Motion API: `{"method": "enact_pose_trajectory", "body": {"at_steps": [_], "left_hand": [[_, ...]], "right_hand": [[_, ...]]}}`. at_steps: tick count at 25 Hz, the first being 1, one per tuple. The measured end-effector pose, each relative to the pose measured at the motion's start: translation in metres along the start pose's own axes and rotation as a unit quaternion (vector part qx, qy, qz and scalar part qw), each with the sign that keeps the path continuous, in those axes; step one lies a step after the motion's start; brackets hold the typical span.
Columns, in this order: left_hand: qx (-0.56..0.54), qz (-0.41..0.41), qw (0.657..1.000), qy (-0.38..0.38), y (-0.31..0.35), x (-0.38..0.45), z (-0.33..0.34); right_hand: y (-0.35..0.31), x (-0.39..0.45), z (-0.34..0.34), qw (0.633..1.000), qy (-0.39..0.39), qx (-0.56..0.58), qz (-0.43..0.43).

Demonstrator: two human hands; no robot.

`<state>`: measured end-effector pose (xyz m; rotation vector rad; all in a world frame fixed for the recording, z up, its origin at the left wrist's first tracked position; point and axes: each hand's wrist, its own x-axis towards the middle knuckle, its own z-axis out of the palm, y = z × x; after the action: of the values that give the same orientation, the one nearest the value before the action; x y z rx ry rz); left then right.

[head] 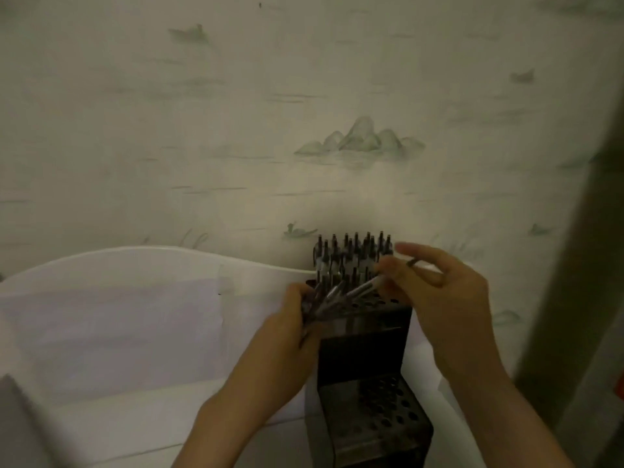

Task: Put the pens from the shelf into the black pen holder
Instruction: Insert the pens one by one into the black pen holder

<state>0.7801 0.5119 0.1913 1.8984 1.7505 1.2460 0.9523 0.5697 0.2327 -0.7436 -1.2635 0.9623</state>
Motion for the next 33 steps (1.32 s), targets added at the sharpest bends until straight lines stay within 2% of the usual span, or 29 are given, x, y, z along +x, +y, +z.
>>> {"method": "enact_pose_trajectory", "body": {"at_steps": [2,5,8,19,25,27,31,33], "left_hand": [[0.005,-0.027,0.999,0.027,-0.006,0.002,-0.004],[0.01,-0.051,0.997,0.053,-0.014,0.006,-0.01],[0.021,-0.052,0.996,0.064,-0.02,0.011,-0.015],[0.023,-0.043,0.996,0.07,-0.026,0.024,-0.024],[0.014,-0.041,0.997,0.067,-0.026,0.028,-0.026],[0.013,-0.039,0.997,0.066,-0.028,0.027,-0.028],[0.009,-0.035,0.998,0.06,-0.028,0.025,-0.027],[0.007,-0.029,0.998,0.058,-0.026,0.025,-0.024]], "right_hand": [[-0.005,0.021,-0.001,0.996,0.007,-0.048,-0.071],[-0.005,0.041,0.015,0.969,0.002,-0.169,-0.178],[0.004,0.053,0.032,0.946,-0.027,-0.238,-0.22],[0.004,0.067,0.054,0.925,-0.101,-0.285,-0.231],[0.02,0.059,0.065,0.887,-0.155,-0.393,-0.186],[0.035,0.051,0.064,0.894,-0.142,-0.381,-0.187],[0.06,0.039,0.059,0.894,-0.083,-0.347,-0.27],[0.064,0.037,0.058,0.905,-0.065,-0.322,-0.272]]}}
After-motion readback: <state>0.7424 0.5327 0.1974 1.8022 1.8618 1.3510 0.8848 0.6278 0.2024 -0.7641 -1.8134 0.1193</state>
